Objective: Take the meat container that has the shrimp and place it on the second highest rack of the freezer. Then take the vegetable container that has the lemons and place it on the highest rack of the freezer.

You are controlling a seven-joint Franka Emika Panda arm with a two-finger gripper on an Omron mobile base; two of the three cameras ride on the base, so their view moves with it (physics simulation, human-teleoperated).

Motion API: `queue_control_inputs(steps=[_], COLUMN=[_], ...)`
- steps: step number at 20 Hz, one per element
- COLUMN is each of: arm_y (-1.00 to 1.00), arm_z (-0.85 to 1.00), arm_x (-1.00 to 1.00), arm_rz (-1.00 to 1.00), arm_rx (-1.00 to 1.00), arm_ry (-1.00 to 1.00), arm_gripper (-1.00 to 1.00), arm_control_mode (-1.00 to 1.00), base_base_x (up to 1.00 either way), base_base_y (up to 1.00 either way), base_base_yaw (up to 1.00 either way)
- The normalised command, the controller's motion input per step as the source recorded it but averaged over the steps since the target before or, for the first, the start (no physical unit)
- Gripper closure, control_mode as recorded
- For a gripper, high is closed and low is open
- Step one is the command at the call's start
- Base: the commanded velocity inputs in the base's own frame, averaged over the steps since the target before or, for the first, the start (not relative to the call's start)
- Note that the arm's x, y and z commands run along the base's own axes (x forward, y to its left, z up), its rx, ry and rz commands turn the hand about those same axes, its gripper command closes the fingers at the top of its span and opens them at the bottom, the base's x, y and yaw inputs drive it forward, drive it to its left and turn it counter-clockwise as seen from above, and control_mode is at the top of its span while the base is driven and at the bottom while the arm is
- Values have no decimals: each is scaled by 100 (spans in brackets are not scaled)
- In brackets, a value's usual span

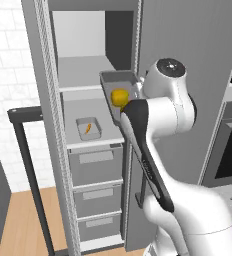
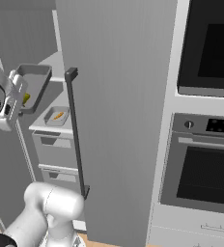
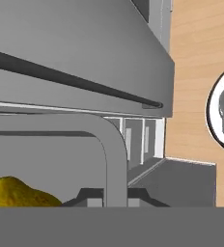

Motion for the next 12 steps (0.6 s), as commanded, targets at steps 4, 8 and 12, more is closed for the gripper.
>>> queue_control_inputs(steps=[4,8,12], arm_y=[6,8,28], arm_z=[3,3,6], arm_x=[43,43,46], arm_rz=[-8,-2,0], arm_rx=[0,0,0], arm_ry=[11,8,0], arm_gripper=[100,100,100], arm_control_mode=[-100,-100,-100], base_base_x=[0,0,0], base_base_y=[0,0,0], base_base_yaw=[0,0,0])
